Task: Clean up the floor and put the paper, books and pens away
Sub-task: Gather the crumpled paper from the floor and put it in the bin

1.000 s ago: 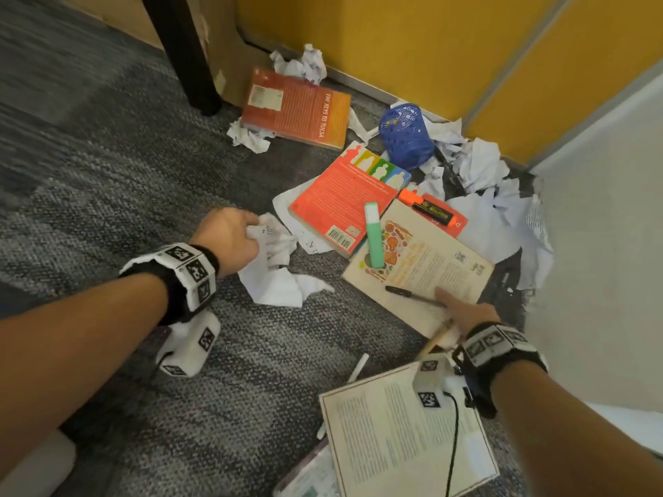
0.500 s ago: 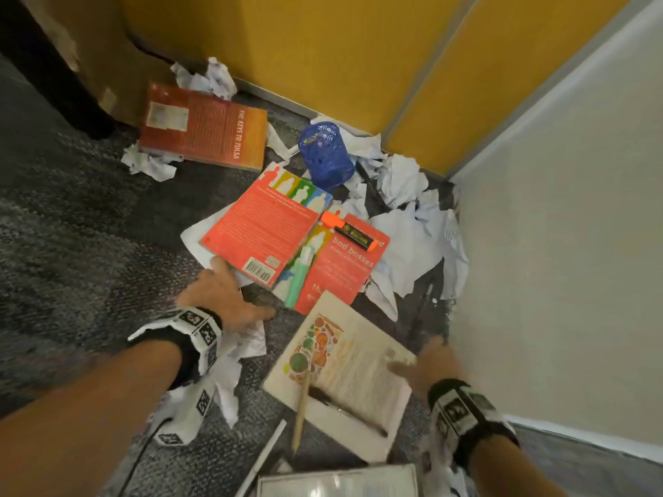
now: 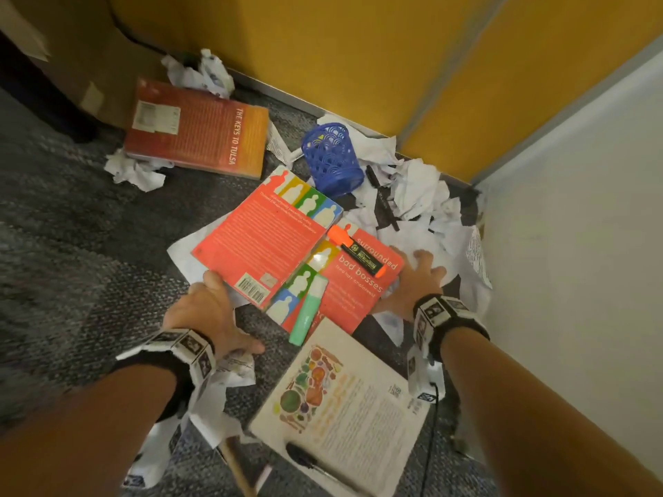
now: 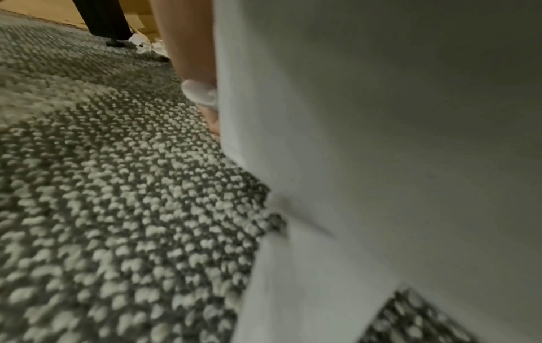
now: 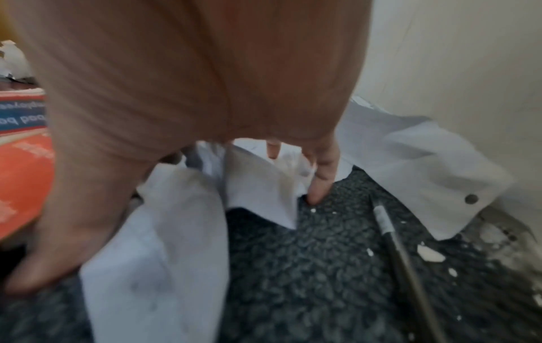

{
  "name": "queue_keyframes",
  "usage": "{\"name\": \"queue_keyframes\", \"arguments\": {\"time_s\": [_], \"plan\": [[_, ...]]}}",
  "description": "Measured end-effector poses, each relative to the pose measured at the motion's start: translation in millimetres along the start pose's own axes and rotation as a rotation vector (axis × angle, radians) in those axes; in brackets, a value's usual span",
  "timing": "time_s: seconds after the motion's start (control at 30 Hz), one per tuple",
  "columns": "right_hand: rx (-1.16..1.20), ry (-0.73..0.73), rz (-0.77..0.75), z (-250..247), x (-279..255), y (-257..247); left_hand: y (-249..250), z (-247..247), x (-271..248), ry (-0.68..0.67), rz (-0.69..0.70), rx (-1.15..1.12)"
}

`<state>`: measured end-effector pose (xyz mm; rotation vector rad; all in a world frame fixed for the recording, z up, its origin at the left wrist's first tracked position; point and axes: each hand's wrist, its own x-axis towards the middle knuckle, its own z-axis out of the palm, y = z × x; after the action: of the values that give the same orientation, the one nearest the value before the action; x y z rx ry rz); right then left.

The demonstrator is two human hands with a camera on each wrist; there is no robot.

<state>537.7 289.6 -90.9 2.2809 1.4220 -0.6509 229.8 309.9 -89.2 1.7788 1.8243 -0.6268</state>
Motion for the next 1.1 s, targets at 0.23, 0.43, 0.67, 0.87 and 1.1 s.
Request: {"name": "queue_keyframes", "arguments": {"time_s": [0.23, 0.43, 0.67, 0.87, 1.1], "plan": [[0.301, 0.296, -0.184, 10, -13, -13, 1, -3, -4, -0.001, -0.008, -0.046], [0.405, 0.018, -0.151, -9, -39, -8, -7, 9, -7, 0.077, 0.043, -0.110], [0.371, 0.021, -0.011, -89, -61, 47, -4, -2, 5, -0.055, 0.036, -0.068], [0.393, -0.052, 0.062, -157, -32, 29, 4, -10, 5, -0.121, -0.012, -0.033], [0.036, -0.237, 0.068, -182, 7, -4, 6, -12, 5, -0.130, -0.023, -0.027]]}}
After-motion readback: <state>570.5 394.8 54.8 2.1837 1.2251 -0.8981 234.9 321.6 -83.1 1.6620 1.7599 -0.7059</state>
